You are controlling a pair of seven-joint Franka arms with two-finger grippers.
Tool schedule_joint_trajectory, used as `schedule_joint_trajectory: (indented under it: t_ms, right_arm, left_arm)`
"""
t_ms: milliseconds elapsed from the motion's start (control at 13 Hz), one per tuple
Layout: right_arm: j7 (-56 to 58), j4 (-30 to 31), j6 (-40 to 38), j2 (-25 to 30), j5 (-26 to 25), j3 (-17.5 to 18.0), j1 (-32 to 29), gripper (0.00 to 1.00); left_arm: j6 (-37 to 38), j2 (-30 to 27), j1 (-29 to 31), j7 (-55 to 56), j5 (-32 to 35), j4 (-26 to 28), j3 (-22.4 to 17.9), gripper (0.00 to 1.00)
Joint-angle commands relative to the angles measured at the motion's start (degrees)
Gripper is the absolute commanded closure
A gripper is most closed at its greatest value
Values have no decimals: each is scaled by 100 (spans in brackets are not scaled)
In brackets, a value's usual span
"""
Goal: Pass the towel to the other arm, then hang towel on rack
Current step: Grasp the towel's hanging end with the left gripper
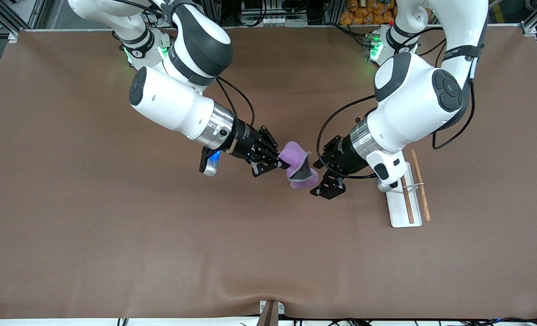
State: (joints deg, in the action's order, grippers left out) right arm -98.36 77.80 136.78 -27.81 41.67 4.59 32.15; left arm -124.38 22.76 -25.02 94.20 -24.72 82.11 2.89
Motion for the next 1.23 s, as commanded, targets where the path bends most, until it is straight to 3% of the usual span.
schedule_joint_trajectory:
  t_ms: [0, 154, 615, 692, 846, 1154]
  right_arm:
    - [-26, -213, -28, -137, 105, 15, -25, 100]
    - [-26, -222, -37, -137, 96, 15, -25, 100]
    - [-26, -213, -46, -137, 96, 15, -25, 100]
    - [-26, -221, -46, -137, 87, 15, -25, 100]
    - [-26, -213, -46, -137, 87, 15, -25, 100]
    - [-26, -221, -46, -137, 87, 15, -25, 100]
  left_arm:
    - [-51, 114, -186, 169, -130, -161, -17, 18]
    - [-43, 158, -214, 327, -130, -161, -17, 19]
    - [-43, 150, -222, 389, -130, -161, -17, 55]
    - [-51, 141, -214, 380, -130, -161, -17, 64]
    - [-43, 106, -222, 371, -130, -274, -17, 92]
    - [-25, 36, -161, 284, -104, -275, -17, 100]
